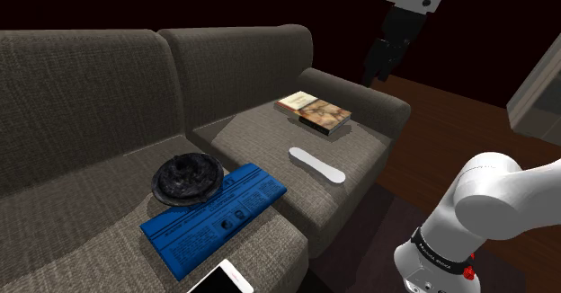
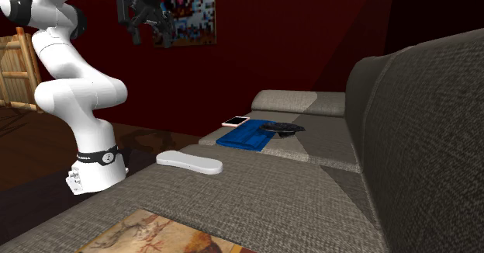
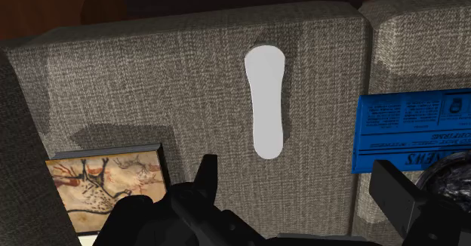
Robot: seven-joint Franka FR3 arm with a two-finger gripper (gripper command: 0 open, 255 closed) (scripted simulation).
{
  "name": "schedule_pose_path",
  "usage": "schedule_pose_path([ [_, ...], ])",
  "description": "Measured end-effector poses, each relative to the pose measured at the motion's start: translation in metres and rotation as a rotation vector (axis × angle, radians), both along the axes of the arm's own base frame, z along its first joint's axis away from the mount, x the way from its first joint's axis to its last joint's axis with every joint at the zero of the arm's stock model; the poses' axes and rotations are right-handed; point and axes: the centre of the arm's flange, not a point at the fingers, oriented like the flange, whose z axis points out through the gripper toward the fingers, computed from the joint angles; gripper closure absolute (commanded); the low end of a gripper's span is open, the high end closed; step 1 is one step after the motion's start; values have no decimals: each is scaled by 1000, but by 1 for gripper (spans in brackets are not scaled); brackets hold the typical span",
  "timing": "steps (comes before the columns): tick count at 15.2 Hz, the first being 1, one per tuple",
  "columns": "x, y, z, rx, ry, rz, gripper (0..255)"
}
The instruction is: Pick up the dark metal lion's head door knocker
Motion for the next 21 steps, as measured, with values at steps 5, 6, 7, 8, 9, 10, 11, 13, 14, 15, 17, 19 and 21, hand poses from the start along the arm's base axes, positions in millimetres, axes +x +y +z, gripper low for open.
schedule_pose_path([
  [5,18,23,-20,9,2,-8,0],
  [6,25,31,-26,12,2,-10,0],
  [7,33,40,-32,16,3,-13,0],
  [8,41,49,-41,19,4,-15,0],
  [9,45,56,-49,22,4,-18,0],
  [10,52,65,-58,25,5,-20,0],
  [11,62,75,-65,28,5,-23,0],
  [13,76,93,-76,35,5,-28,0],
  [14,82,102,-86,38,6,-31,0],
  [15,92,111,-89,42,6,-34,0],
  [17,103,126,-104,48,7,-39,0],
  [19,117,142,-115,55,7,-45,0],
  [21,131,158,-130,61,8,-50,0],
])
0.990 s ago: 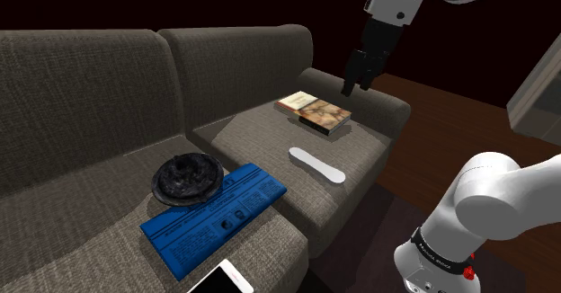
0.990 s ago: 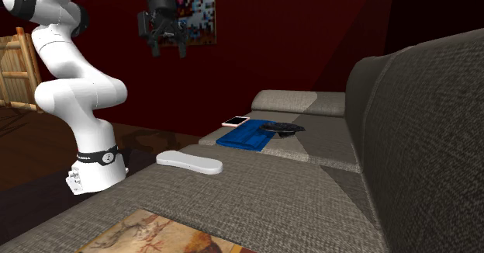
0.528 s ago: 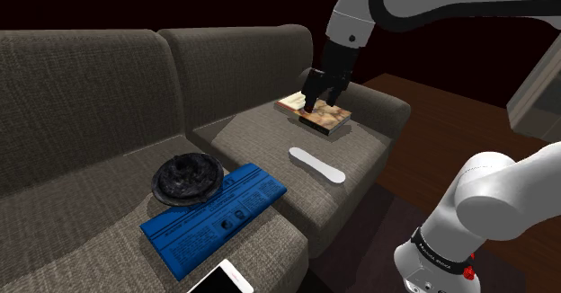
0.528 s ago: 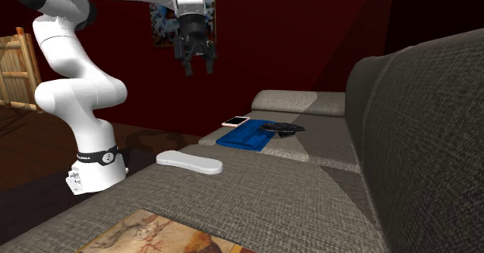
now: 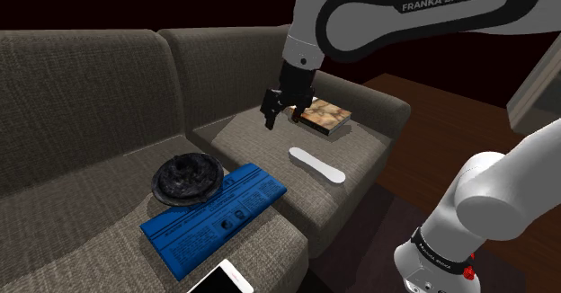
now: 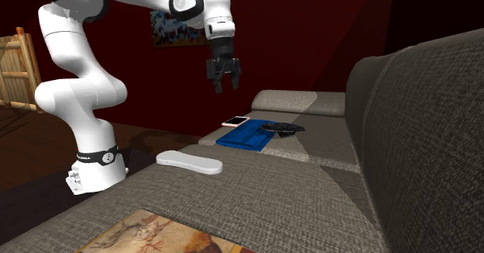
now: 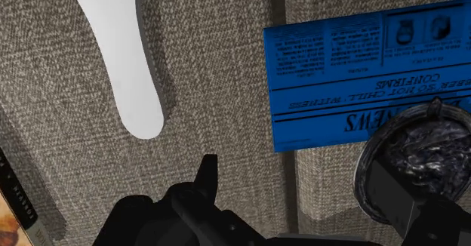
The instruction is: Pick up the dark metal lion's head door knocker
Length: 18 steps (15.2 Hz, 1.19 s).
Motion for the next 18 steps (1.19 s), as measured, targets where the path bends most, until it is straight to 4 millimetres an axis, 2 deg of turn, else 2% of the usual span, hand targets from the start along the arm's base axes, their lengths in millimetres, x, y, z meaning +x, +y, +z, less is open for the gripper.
schedule_pose_path([
  [13,95,112,-86,45,5,-33,0],
  [15,102,121,-96,49,5,-38,0],
  [18,108,123,-113,50,5,-40,0],
])
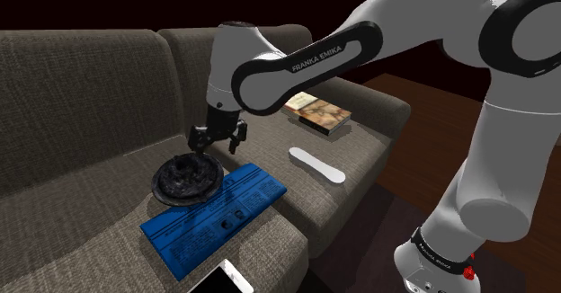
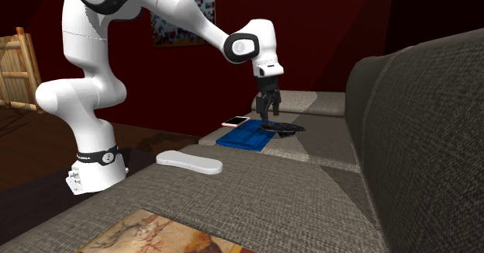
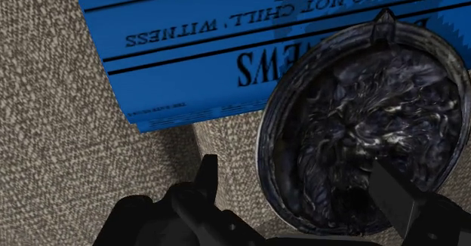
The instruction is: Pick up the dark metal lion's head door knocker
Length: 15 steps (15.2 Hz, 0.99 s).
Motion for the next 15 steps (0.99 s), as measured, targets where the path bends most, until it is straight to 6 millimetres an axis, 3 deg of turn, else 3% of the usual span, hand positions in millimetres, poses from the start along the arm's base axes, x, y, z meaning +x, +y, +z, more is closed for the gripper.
schedule_pose_path([
  [4,-1,1,-21,0,0,0,0],
  [5,0,2,-23,0,0,0,255],
  [15,1,2,-24,1,-2,-1,255],
])
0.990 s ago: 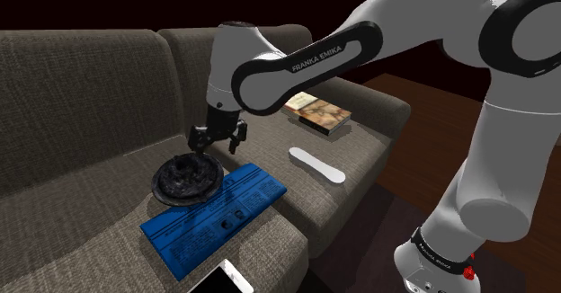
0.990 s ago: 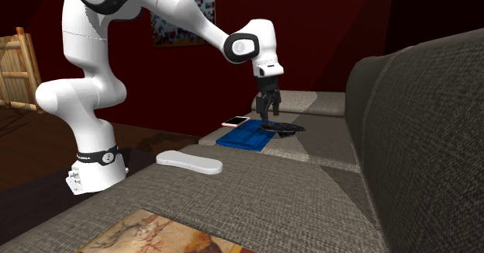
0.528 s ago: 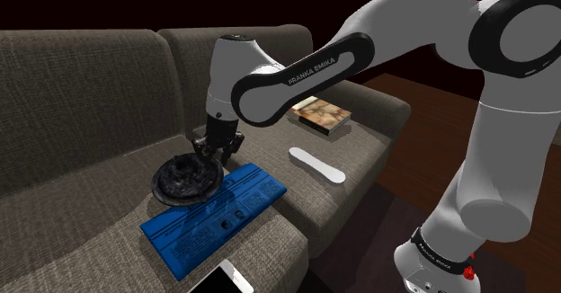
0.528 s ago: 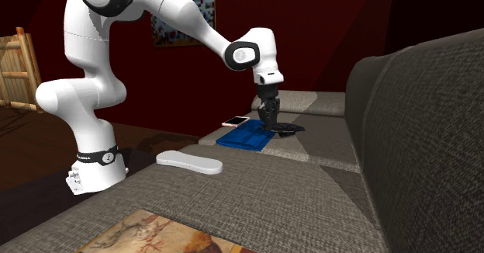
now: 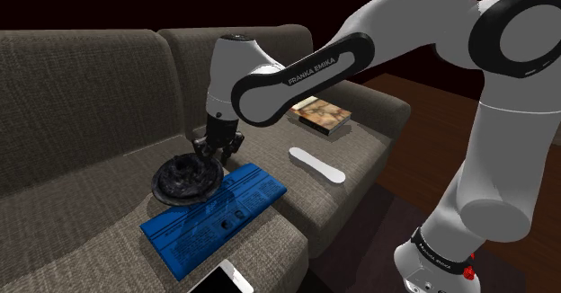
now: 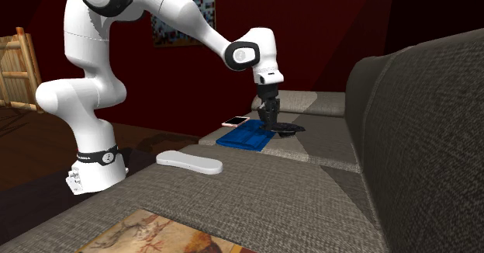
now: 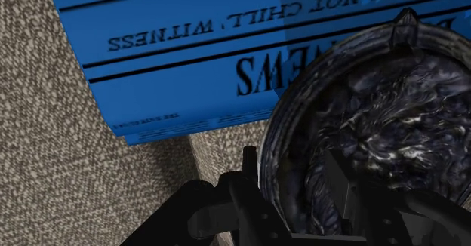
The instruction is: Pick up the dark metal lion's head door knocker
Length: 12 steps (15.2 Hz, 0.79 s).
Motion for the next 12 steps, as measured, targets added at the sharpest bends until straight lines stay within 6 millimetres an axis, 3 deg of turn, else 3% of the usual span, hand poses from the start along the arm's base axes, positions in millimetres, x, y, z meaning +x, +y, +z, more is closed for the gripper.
schedule_pose_path([
  [12,0,0,57,0,1,1,255],
])
